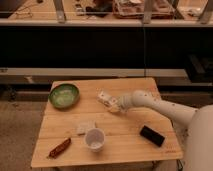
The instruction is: Place the bottle in the ceramic bowl
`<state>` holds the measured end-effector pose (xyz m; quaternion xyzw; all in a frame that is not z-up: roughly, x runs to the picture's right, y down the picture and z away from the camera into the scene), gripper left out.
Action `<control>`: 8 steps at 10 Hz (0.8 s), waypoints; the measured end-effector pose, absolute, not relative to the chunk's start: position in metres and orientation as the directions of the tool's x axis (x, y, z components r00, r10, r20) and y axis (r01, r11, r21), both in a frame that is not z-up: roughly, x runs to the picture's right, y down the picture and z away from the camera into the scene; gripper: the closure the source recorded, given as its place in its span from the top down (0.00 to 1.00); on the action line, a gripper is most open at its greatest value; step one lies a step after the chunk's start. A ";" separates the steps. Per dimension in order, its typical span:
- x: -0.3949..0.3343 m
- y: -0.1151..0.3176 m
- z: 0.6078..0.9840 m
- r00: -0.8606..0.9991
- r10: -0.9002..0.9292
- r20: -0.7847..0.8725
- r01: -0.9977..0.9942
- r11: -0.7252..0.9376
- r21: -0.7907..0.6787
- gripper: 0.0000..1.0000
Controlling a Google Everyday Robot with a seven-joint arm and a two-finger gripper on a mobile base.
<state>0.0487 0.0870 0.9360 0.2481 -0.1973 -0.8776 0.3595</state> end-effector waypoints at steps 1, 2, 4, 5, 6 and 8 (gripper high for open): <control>0.038 0.075 0.926 -0.610 -0.723 -0.326 0.517 -0.674 0.528 0.23; 0.029 0.062 0.912 -0.601 -0.711 -0.364 0.499 -0.690 0.524 0.15; 0.000 0.023 0.861 -0.597 -0.641 -0.483 0.419 -0.762 0.494 0.00; -0.014 0.012 0.844 -0.600 -0.608 -0.520 0.381 -0.789 0.483 0.00; -0.034 0.001 0.827 -0.600 -0.574 -0.557 0.332 -0.812 0.479 0.00; -0.075 -0.011 0.806 -0.587 -0.539 -0.604 0.237 -0.828 0.509 0.00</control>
